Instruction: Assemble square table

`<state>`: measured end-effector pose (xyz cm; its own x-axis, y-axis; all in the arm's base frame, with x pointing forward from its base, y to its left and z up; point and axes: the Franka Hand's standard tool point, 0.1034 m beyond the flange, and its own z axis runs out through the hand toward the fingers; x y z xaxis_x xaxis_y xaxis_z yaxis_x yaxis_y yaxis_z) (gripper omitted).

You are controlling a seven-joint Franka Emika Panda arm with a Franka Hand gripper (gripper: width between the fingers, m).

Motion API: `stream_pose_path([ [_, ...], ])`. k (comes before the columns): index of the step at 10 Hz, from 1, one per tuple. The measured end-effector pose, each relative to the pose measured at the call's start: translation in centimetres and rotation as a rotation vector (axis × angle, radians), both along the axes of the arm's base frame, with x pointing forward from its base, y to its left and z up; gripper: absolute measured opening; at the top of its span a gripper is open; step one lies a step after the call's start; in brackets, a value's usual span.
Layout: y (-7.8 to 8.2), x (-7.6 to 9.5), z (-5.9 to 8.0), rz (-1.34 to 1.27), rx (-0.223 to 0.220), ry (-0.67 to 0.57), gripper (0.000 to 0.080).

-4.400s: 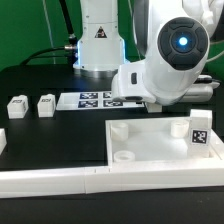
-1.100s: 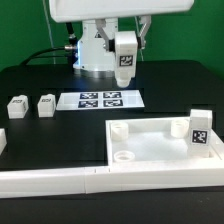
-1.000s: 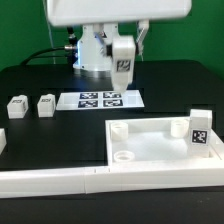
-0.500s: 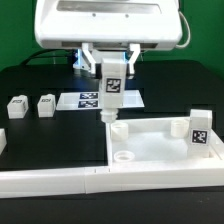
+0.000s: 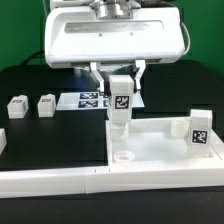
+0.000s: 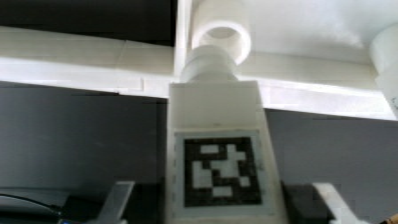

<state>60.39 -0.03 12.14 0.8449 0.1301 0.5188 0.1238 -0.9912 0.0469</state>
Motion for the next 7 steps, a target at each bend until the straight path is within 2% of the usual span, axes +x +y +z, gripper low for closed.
stream_pose_path([
  [2,-0.3,0.0,0.0,-0.003,-0.001,0.001,0.029],
  [3,-2.6,-0.4,-0.7,0.047,-0.035,0.043,0.029],
  [4,-3.5,-0.3,-1.1,0.022,-0.01,0.049,0.029],
  [7,-1.9,1.1,-2.3,0.035,0.021,0.063,0.029],
])
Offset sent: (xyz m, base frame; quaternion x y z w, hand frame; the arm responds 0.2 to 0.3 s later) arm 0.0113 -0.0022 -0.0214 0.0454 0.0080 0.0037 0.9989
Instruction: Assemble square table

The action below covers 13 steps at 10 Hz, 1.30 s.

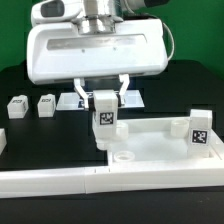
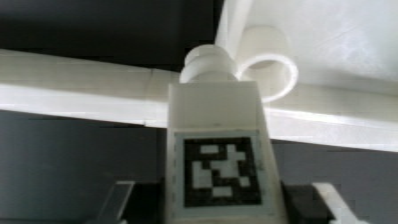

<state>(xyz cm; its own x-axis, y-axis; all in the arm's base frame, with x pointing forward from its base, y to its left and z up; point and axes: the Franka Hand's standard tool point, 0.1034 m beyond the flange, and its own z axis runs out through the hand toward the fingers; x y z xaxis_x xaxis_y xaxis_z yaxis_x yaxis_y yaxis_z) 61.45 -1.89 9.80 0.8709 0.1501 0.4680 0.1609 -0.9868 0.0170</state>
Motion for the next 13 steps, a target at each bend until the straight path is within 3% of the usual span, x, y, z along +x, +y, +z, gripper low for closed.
stream_pose_path([
  [3,2.2,1.3,0.8,-0.009,0.025,-0.017,0.029],
  [6,2.0,1.1,-0.5,-0.017,0.022,-0.021,0.029],
  [13,2.2,0.7,-0.7,-0.021,0.006,-0.064,0.029],
])
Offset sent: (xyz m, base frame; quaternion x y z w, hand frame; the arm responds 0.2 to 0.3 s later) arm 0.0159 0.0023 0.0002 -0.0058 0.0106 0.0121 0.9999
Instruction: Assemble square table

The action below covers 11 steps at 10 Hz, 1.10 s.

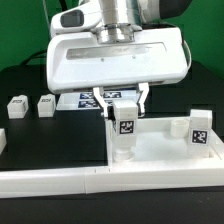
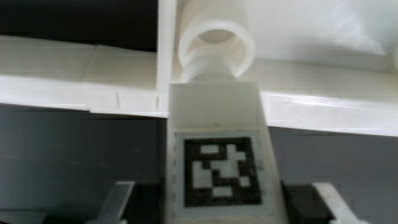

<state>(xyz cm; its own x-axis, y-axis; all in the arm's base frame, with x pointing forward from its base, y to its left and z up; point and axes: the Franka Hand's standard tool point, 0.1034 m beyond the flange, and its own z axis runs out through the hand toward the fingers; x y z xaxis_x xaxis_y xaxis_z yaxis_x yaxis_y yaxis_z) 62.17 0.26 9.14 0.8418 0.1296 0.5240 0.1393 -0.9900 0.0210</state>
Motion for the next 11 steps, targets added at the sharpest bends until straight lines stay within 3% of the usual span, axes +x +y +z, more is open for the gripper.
stream_pose_path([
  [6,0.9,-0.6,-0.4,0.01,-0.003,-0.007,0.029],
  [11,0.4,-0.7,-1.5,0.0,-0.004,-0.005,0.029],
])
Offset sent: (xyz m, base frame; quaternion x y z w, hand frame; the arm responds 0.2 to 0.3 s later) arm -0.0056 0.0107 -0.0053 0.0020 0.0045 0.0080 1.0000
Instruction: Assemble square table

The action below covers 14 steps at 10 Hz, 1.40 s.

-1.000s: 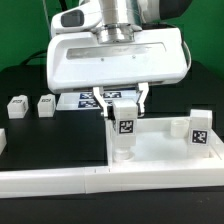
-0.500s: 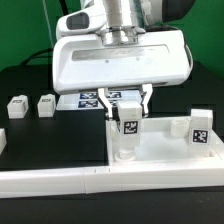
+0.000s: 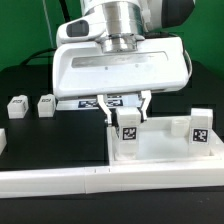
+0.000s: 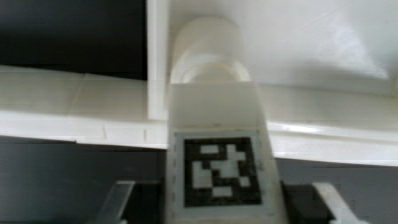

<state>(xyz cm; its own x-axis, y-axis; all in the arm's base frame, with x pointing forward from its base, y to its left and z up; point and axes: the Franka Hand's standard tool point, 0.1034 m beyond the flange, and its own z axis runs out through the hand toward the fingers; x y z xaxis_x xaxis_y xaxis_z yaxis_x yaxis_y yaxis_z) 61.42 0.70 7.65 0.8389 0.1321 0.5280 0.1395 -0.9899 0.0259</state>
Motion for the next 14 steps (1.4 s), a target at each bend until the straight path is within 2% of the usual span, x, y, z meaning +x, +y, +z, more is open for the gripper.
stream_pose_path([
  [1,-0.1,0.0,0.0,-0.002,-0.001,-0.002,0.029],
  [2,-0.1,0.0,0.0,-0.002,0.0,-0.002,0.036],
  [3,-0.1,0.0,0.0,-0.002,0.0,-0.002,0.036],
  [4,-0.1,0.0,0.0,-0.002,0.0,-0.002,0.0502],
  [5,-0.1,0.0,0.0,-0.002,0.0,-0.002,0.0602],
  [6,-0.1,0.0,0.0,-0.002,0.0,-0.001,0.0602],
  [7,-0.1,0.0,0.0,-0.002,0.0,-0.001,0.0641],
  [12,-0.1,0.0,0.0,-0.003,0.001,0.001,0.0649],
  [13,0.1,0.3,0.1,-0.014,0.037,0.072,0.0649],
  [14,0.0,1.2,0.8,-0.011,0.05,0.097,0.0649],
])
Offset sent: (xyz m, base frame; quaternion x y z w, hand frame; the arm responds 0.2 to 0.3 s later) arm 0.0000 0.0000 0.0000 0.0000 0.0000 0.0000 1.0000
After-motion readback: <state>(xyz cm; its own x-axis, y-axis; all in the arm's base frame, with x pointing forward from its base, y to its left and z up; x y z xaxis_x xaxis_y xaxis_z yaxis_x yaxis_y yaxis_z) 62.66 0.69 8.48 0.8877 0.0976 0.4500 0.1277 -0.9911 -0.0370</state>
